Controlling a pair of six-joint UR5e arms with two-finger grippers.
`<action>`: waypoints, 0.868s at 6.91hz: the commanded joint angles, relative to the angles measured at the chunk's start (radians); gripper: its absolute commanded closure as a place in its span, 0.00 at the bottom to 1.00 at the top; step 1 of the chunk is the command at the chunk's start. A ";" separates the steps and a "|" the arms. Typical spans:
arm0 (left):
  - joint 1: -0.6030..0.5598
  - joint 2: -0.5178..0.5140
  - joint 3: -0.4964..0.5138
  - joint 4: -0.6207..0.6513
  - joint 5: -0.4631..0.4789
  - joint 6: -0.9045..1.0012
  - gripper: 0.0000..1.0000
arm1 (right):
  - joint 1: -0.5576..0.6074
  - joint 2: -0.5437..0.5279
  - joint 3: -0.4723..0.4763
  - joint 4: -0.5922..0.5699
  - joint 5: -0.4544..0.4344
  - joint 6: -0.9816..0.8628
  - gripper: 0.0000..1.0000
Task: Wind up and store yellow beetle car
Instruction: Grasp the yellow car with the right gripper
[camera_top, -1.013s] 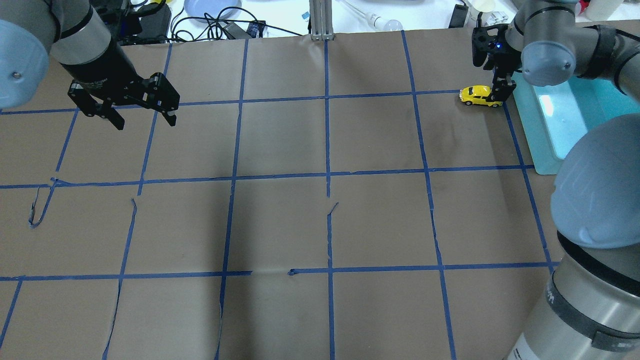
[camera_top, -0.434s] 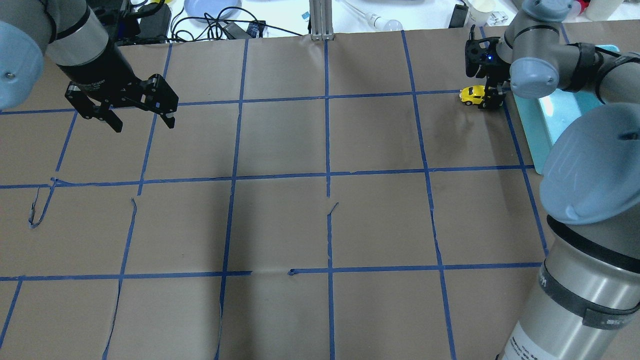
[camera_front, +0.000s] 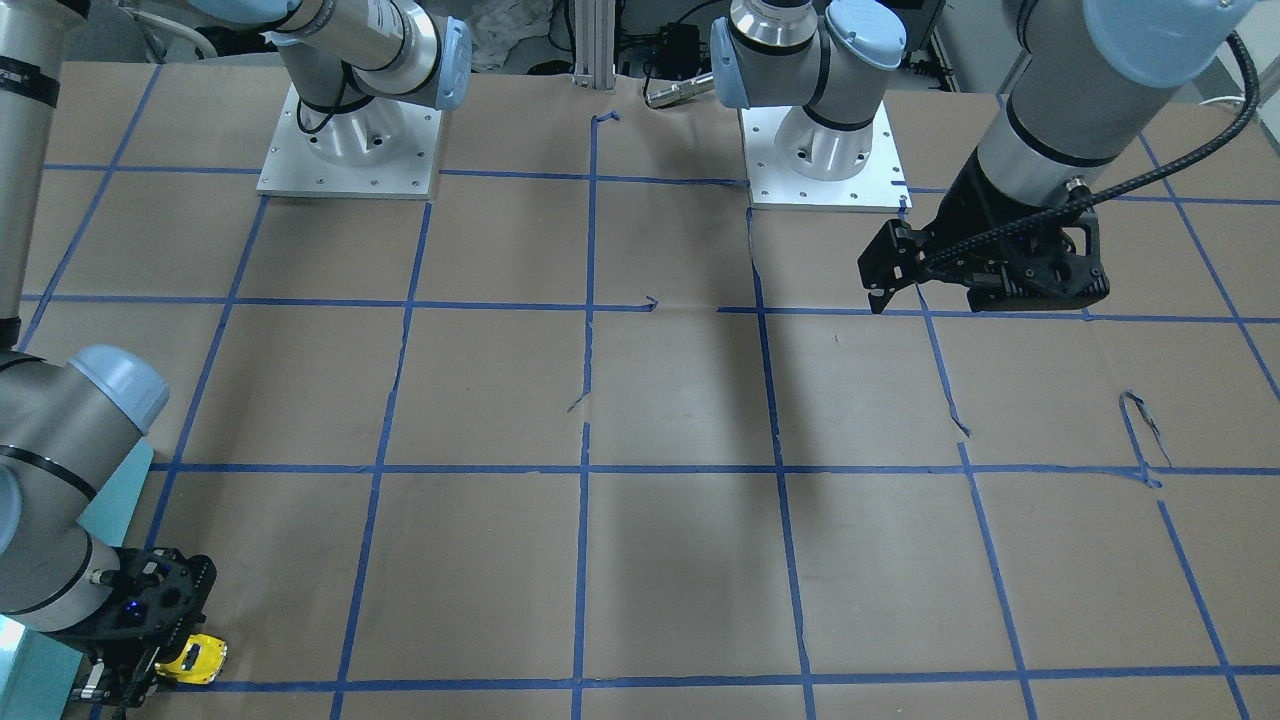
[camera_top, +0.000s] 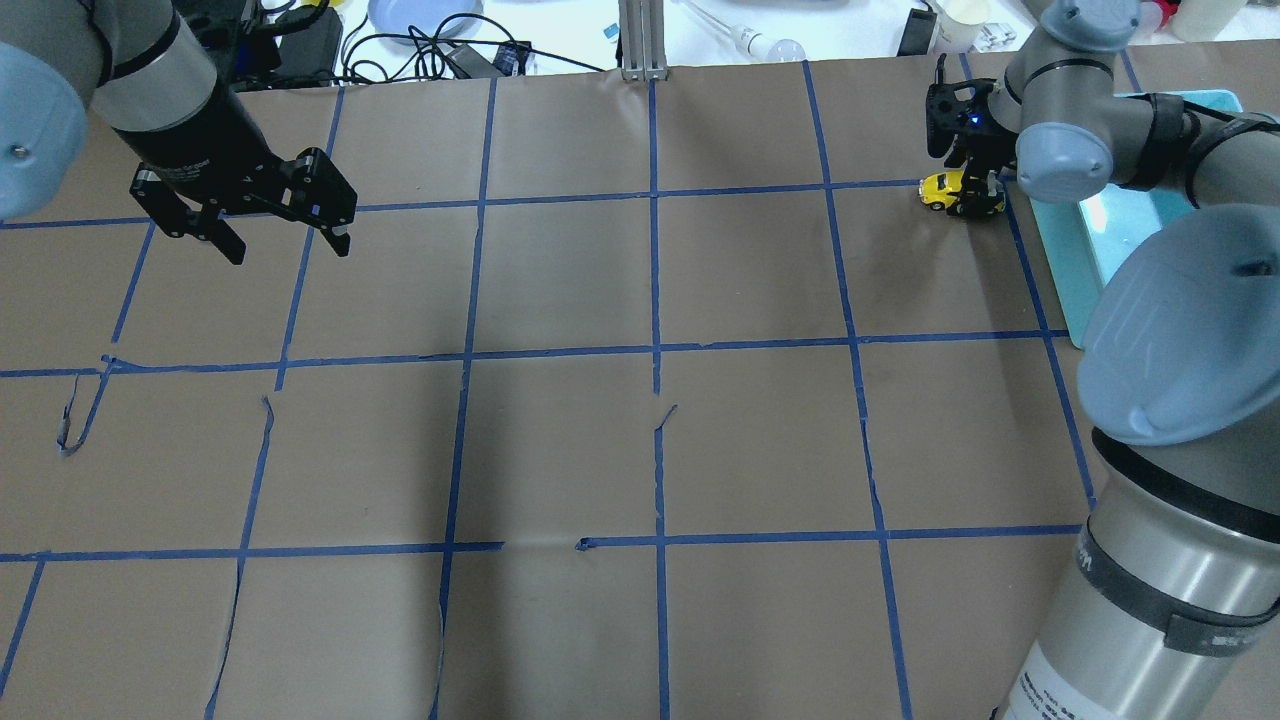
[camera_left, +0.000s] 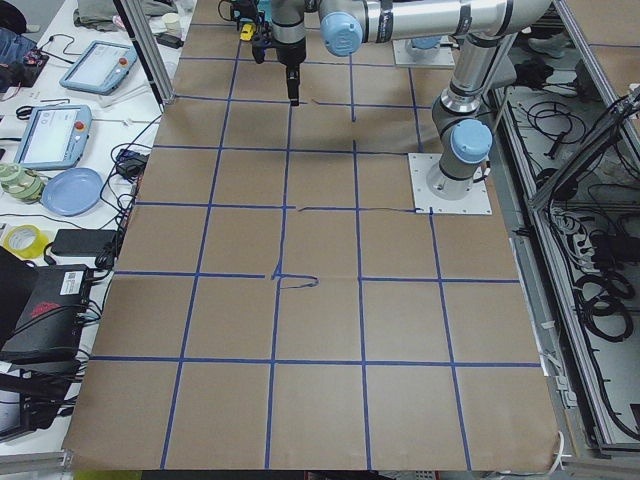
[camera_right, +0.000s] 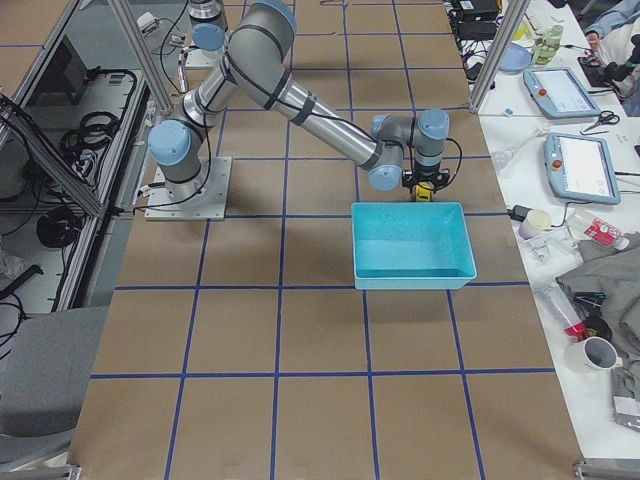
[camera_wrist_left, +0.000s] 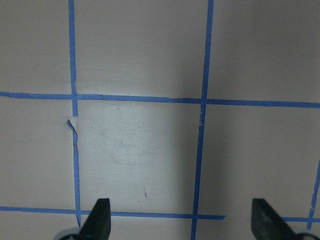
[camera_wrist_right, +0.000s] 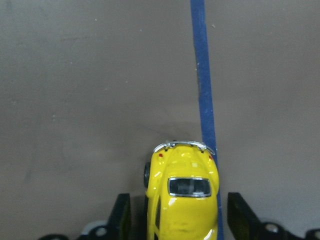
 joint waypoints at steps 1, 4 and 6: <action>-0.001 -0.002 -0.002 0.000 -0.001 0.006 0.00 | 0.000 -0.054 0.005 0.048 -0.011 0.016 0.82; -0.001 -0.002 -0.002 0.000 0.000 0.007 0.00 | 0.000 -0.103 0.010 0.112 -0.011 0.060 0.99; 0.001 -0.003 -0.002 0.003 0.000 0.007 0.00 | -0.002 -0.184 -0.019 0.217 -0.022 0.092 1.00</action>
